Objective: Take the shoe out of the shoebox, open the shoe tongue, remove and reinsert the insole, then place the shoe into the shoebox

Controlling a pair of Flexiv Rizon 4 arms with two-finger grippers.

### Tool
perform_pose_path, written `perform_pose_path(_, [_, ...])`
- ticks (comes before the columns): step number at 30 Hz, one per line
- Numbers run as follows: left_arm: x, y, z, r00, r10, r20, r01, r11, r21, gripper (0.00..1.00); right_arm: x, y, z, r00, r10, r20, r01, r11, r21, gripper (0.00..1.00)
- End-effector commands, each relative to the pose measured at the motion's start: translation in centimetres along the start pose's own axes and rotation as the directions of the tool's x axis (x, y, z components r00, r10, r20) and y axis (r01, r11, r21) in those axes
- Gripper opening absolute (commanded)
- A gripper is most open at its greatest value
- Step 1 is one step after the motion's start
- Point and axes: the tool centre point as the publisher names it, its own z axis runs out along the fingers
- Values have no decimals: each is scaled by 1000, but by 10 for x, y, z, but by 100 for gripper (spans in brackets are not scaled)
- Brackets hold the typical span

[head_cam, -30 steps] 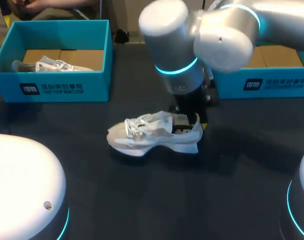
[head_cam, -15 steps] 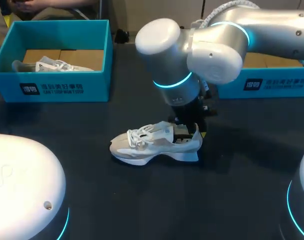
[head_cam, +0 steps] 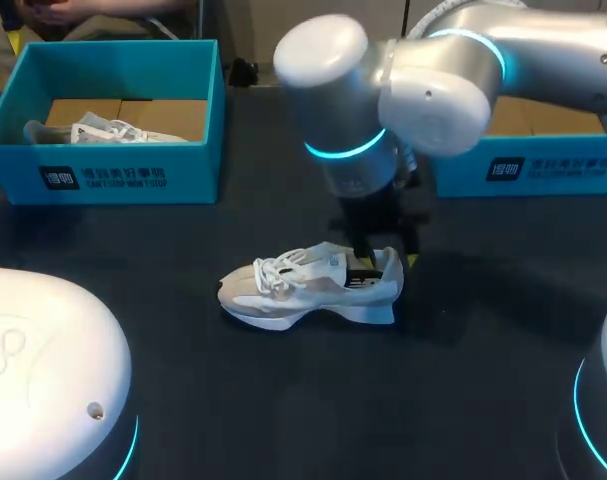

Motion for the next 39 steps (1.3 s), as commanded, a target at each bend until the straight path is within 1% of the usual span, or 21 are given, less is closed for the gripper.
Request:
perform_pose_path(1, [0, 1, -1, 1000, 0, -3, 0, 1000, 2, 100, -15, -1, -28, 998, -37, -54, 36, 999, -15, 100])
perform_pose_path(3, [0, 1, -1, 1000, 0, -3, 0, 1000, 2, 100, -15, -1, -38, 993, -64, -102, 61, 998, -32, 100])
perform_pose_path(5, [0, 1, -1, 1000, 0, -3, 0, 1000, 2, 100, -13, 0, -48, 983, -140, -116, 135, 989, -56, 100])
perform_pose_path(6, [0, 1, -1, 1000, 0, -3, 0, 1000, 2, 100, -11, 0, -55, 968, -206, -141, 196, 977, -82, 100])
perform_pose_path(7, [0, 1, -1, 1000, 0, -3, 0, 1000, 2, 100, -9, -1, -58, 959, -242, -149, 231, 969, -88, 100])
perform_pose_path(9, [0, 1, -1, 1000, 0, -3, 0, 1000, 2, 100, -4, -3, -65, 910, -387, -150, 370, 920, -128, 100])
perform_pose_path(10, [0, 1, -1, 1000, 0, -3, 0, 1000, 2, 100, -1, -5, -71, 864, -472, -177, 447, 879, -164, 100])
perform_pose_path(11, [0, 1, -1, 1000, 0, -3, 0, 1000, 2, 100, 2, -8, -75, 832, -533, -156, 504, 843, -189, 100])
perform_pose_path(12, [0, 1, -1, 1000, 0, -3, 0, 1000, 2, 100, 2, -7, -76, 830, -552, -83, 529, 826, -195, 100])
perform_pose_path(28, [0, 1, -1, 1000, 0, -3, 0, 1000, 2, 100, 2, -7, -76, 830, -552, -83, 529, 826, -195, 100])
perform_pose_path(29, [0, 1, -1, 1000, 0, -3, 0, 1000, 2, 100, 6, -5, -74, 767, -638, -77, 593, 748, -297, 100])
perform_pose_path(30, [0, 1, -1, 1000, 0, -3, 0, 1000, 2, 100, 9, -7, -73, 712, -698, -78, 630, 684, -366, 100])
perform_pose_path(31, [0, 1, -1, 1000, 0, -3, 0, 1000, 2, 100, 11, -7, -73, 658, -752, -39, 680, 616, -398, 100])
perform_pose_path(32, [0, 1, -1, 1000, 0, -3, 0, 1000, 2, 100, 12, -8, -74, 613, -790, -23, 715, 567, -409, 100])
perform_pose_path(33, [0, 1, -1, 1000, 0, -3, 0, 1000, 2, 100, 12, -10, -75, 544, -839, 22, 764, 484, -426, 100])
perform_pose_path(34, [0, 1, -1, 1000, 0, -3, 0, 1000, 2, 100, 12, -10, -76, 492, -869, 48, 790, 423, -444, 100])
perform_pose_path(35, [0, 1, -1, 1000, 0, -3, 0, 1000, 2, 100, 11, -11, -75, 474, -879, 40, 797, 410, -443, 100])
perform_pose_path(36, [0, 1, -1, 1000, 0, -3, 0, 1000, 2, 100, 10, -12, -75, 419, -904, 85, 828, 342, -445, 100])
perform_pose_path(37, [0, 1, -1, 1000, 0, -3, 0, 1000, 2, 100, 10, -12, -76, 391, -916, 90, 836, 312, -450, 100])
perform_pose_path(38, [0, 1, -1, 1000, 0, -3, 0, 1000, 2, 100, 8, -13, -76, 343, -933, 109, 857, 263, -443, 100])
perform_pose_path(39, [0, 1, -1, 1000, 0, -3, 0, 1000, 2, 100, 8, -13, -77, 313, -941, 126, 862, 225, -454, 100])
